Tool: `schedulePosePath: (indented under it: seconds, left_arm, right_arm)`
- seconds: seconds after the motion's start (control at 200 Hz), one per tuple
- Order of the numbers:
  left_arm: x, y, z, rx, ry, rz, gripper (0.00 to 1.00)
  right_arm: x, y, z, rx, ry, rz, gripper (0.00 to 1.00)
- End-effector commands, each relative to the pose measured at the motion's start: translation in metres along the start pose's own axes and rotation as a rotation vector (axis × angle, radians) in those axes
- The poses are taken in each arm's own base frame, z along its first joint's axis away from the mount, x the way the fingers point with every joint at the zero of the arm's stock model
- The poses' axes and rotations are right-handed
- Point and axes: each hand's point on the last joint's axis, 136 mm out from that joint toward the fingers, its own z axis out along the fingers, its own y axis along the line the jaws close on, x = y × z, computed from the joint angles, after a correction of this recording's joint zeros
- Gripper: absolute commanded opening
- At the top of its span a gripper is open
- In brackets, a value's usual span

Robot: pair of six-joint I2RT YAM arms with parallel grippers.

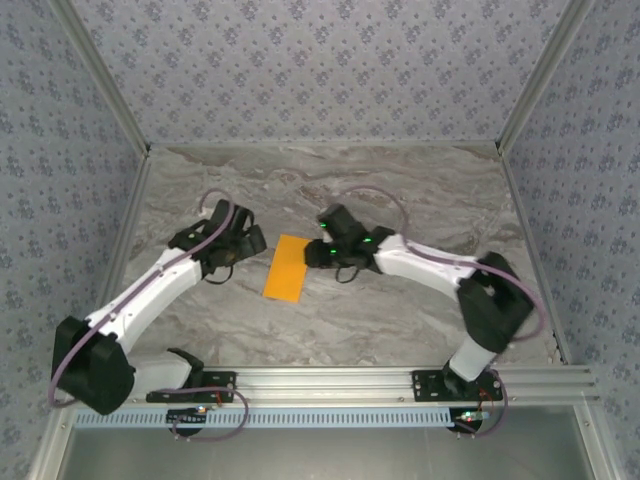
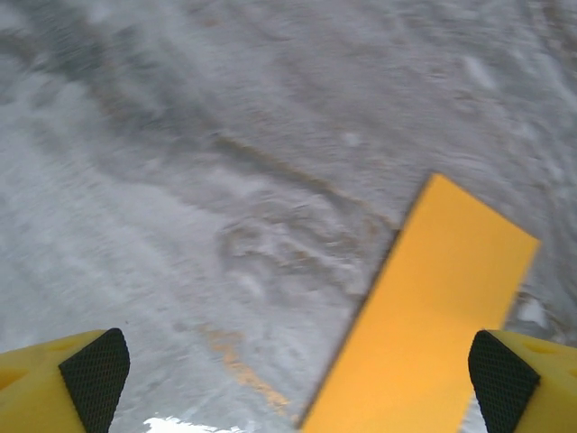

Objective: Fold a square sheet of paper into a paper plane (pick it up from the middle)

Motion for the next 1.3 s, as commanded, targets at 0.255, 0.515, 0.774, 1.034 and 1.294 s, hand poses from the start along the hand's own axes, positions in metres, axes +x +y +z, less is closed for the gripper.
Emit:
schedulePosePath:
  seconds: [0.255,0.515,0.774,1.034,1.294]
  left_arm:
    - [0.017,0.054,-0.005,-0.008,0.030,-0.204,0.99]
    - [0.019,0.050,0.000,0.025,0.057,-0.216,0.99]
    - [0.026,0.025,0.009,0.131,0.134,-0.175,0.99]
    - [0.033,-0.025,0.016,0.346,0.179,-0.123,0.97]
    - [0.058,-0.103,0.014,0.571,0.265,-0.014,0.83]
  right_arm:
    - [0.023,0.063,0.097,-0.051,0.174,-0.131,0.33]
    - [0.069,0.031,0.115,0.000,0.343,-0.218,0.33]
    - [0.122,-0.034,0.077,0.036,0.548,-0.393,0.34]
    - [0.100,-0.020,0.020,-0.071,0.401,-0.350,0.40]
    - [0.058,-0.058,-0.028,-0.062,0.148,0.091,0.61]
